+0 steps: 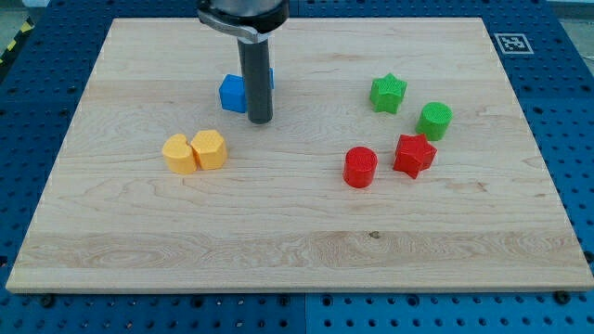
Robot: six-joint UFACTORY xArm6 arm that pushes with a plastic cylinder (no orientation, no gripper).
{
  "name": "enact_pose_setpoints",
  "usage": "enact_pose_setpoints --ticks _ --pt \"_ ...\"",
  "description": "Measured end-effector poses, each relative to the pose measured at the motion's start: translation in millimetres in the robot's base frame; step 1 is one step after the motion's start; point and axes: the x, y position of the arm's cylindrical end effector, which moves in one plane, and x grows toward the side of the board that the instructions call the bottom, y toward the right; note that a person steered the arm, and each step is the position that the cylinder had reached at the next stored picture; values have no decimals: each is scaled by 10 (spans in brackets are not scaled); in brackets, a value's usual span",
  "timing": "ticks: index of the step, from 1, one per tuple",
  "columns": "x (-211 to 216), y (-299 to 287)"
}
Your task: Move blue triangle away from blue cube
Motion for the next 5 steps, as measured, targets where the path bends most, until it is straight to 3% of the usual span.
enact_pose_setpoints --ticks 2,4,5 --pt "-150 -813" --pt "-400 -938" --pt "-725 -716"
